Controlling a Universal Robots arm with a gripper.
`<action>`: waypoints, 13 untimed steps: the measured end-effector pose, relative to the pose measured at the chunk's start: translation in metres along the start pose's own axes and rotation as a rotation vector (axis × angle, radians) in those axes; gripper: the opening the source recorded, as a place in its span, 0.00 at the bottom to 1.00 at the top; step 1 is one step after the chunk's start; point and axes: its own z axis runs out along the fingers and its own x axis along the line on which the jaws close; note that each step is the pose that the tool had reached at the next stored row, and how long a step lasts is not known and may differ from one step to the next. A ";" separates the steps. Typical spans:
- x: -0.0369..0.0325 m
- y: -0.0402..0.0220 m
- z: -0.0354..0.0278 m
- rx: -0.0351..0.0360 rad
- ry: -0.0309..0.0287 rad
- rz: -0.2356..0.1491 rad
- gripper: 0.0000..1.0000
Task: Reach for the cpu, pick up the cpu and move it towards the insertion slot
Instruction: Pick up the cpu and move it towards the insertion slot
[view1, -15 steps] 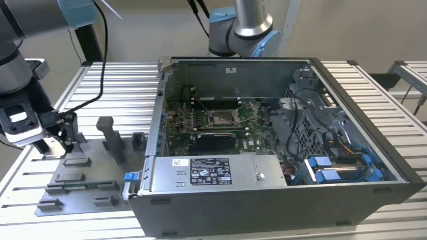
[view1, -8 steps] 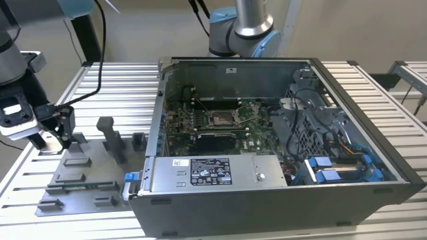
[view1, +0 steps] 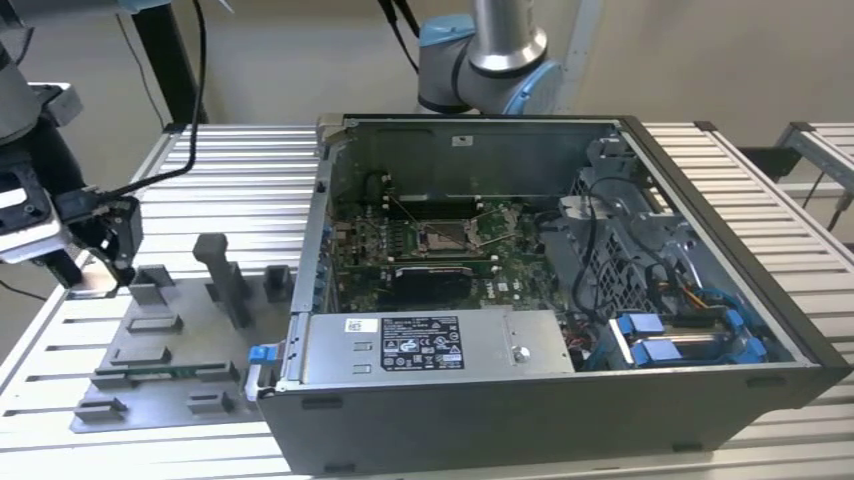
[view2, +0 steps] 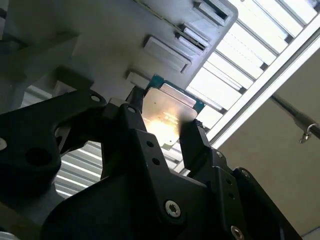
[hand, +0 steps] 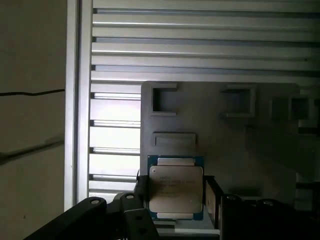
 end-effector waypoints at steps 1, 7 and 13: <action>0.0001 0.0002 -0.0046 -0.0001 -0.0001 0.000 0.00; 0.0003 0.0006 -0.0174 -0.0001 -0.0001 0.000 0.00; 0.0005 0.0009 -0.0303 0.0000 -0.0001 0.000 0.00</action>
